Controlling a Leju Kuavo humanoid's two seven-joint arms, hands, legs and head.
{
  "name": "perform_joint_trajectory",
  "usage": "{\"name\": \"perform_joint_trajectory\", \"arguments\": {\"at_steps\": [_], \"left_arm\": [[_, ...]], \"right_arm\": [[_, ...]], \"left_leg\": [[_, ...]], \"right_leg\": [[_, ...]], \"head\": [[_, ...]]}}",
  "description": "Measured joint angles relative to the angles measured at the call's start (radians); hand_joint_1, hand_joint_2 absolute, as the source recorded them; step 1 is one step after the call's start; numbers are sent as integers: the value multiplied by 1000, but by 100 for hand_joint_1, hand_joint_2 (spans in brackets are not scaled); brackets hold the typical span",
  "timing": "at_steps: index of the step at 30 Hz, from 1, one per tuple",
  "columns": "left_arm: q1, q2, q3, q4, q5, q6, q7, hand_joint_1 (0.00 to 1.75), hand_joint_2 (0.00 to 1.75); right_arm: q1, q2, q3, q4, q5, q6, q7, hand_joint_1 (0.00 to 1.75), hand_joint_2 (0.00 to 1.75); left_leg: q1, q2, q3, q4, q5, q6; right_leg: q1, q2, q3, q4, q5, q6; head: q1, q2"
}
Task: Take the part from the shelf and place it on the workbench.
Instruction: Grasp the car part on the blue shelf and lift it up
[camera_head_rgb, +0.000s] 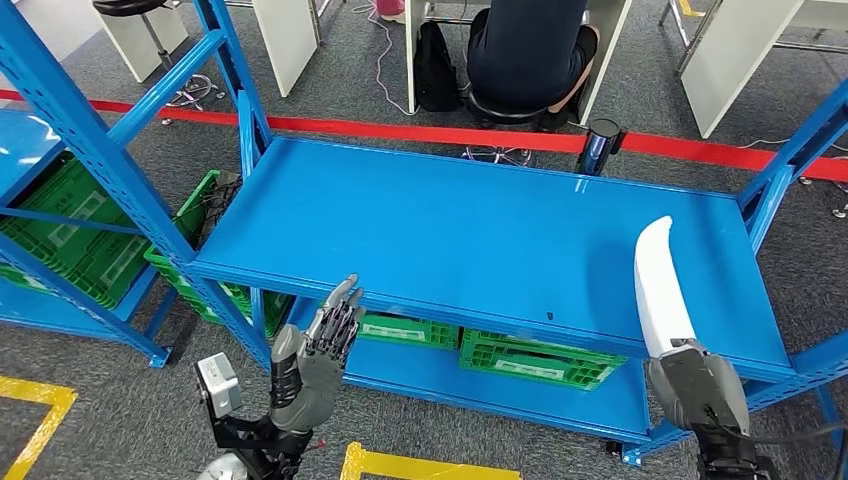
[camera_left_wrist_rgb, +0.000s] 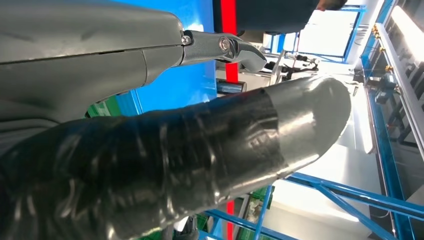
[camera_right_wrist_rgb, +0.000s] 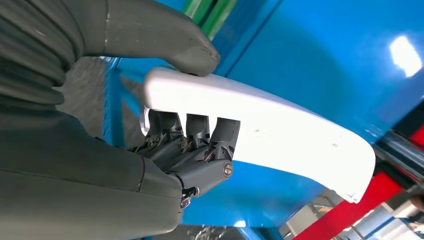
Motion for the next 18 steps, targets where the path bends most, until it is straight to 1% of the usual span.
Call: {"name": "perform_joint_trajectory", "arguments": {"at_steps": [4,11,18], "left_arm": [[0,0,0,0,0,2,-1,0,0],[0,0,0,0,0,4,-1,0,0],[0,0,0,0,3,4,-3,0,0]], "right_arm": [[7,18,-21,-2,-25,1,-32,175,175],[11,37,-40,-3,-26,3,-36,175,175],[14,44,-50,-9,-17,-2,-42,175,175]], "left_leg": [[0,0,0,0,0,0],[0,0,0,0,0,0],[0,0,0,0,0,0]], "right_leg": [[0,0,0,0,0,0],[0,0,0,0,1,-1],[0,0,0,0,1,0]], "head": [[0,0],[0,0],[1,0]]}}
